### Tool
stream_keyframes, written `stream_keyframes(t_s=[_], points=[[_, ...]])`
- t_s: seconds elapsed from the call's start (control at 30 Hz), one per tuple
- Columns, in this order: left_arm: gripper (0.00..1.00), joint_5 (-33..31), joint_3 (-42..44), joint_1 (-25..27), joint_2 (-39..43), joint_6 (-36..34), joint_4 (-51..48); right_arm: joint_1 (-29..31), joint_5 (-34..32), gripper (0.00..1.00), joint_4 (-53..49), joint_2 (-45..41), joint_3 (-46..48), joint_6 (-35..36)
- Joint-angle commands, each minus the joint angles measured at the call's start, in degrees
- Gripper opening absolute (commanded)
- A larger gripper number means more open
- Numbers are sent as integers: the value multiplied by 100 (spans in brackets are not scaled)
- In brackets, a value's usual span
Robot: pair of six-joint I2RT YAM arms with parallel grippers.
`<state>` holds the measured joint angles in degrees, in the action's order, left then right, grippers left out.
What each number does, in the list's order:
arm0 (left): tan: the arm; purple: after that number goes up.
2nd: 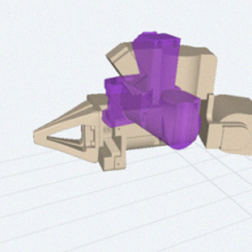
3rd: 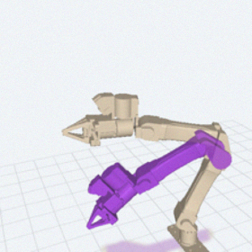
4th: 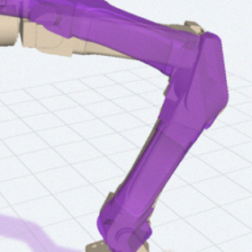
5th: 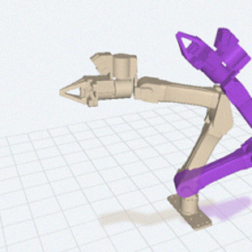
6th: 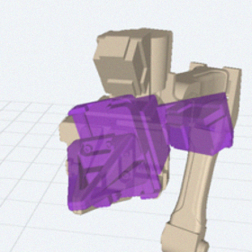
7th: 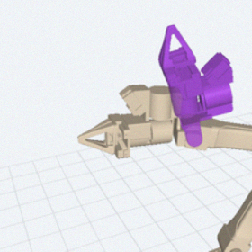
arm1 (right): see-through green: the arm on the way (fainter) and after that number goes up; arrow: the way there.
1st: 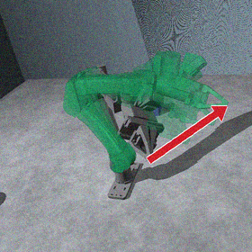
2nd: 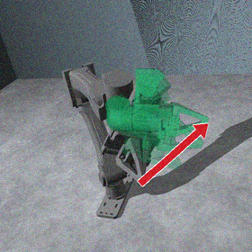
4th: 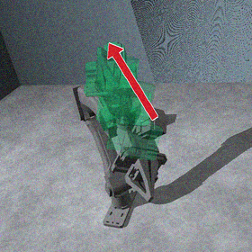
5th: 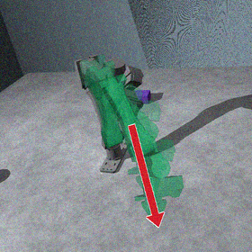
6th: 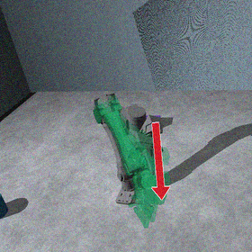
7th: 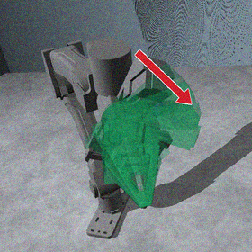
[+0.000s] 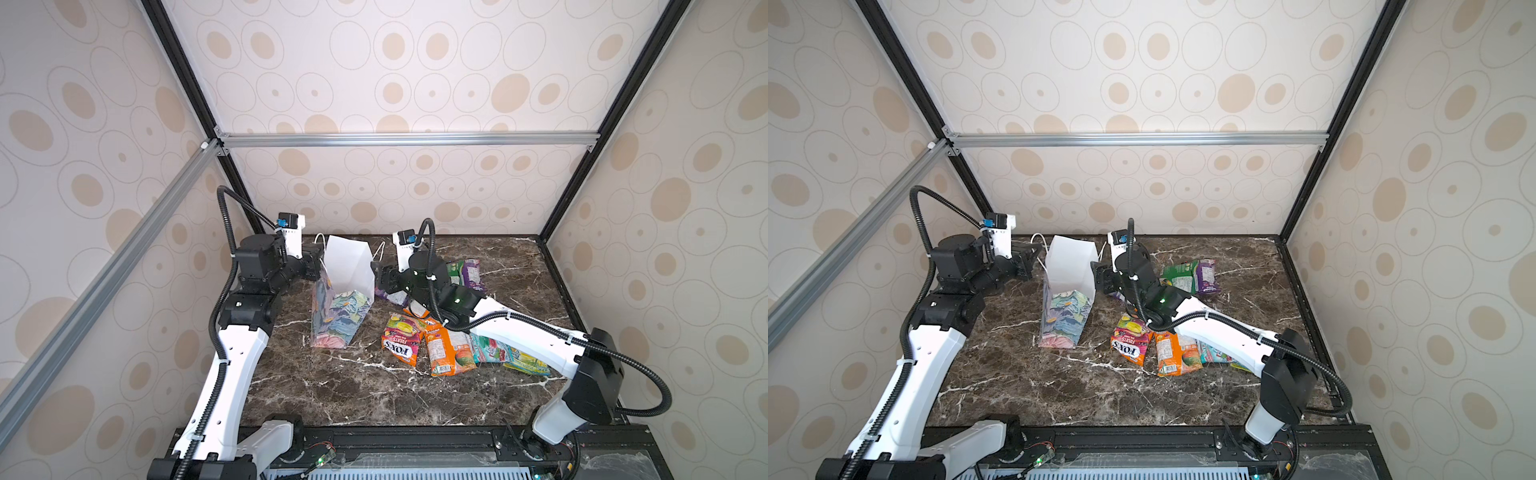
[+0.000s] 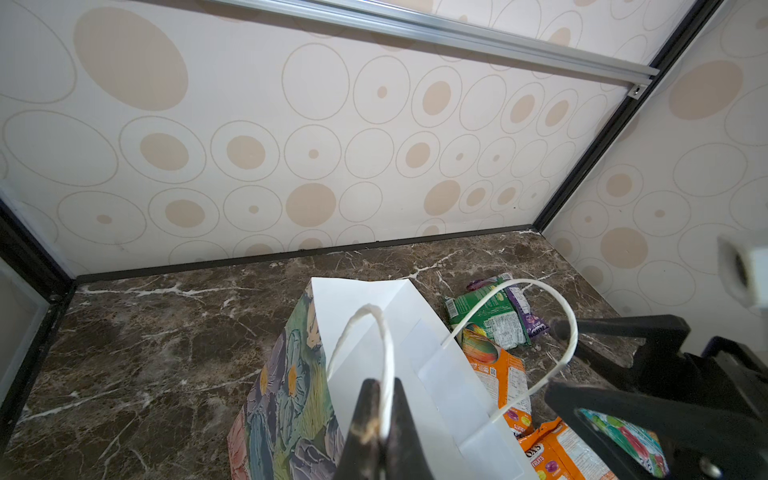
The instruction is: Place the snacks into the paper bag
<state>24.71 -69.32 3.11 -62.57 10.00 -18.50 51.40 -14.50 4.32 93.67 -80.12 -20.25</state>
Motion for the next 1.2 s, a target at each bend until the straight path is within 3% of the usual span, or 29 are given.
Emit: stream_keyframes(t_s=[0.0, 0.07, 0.13, 0.23, 1.0, 1.1, 1.17], points=[[0, 1, 15, 5, 111, -130, 93, 11, 191, 52, 62, 155, -257, 145], [0, -16, 31, 7, 128, -130, 107, 11, 288, 40, 82, 213, -321, 138], [0, -19, 33, 5, 151, -152, 109, 6, 357, 16, 155, 224, -336, 124], [0, -67, 72, 5, 233, -148, 147, 15, 451, 0, 230, 177, -305, 77], [0, 16, 233, -16, 236, -90, 184, 310, 402, 0, -110, -780, 358, 66], [0, 35, 261, -16, 227, -101, 180, 356, 398, 4, -87, -772, 484, 39], [0, 25, 253, -10, 210, -121, 156, 386, 391, 15, -71, -750, 522, 51]])
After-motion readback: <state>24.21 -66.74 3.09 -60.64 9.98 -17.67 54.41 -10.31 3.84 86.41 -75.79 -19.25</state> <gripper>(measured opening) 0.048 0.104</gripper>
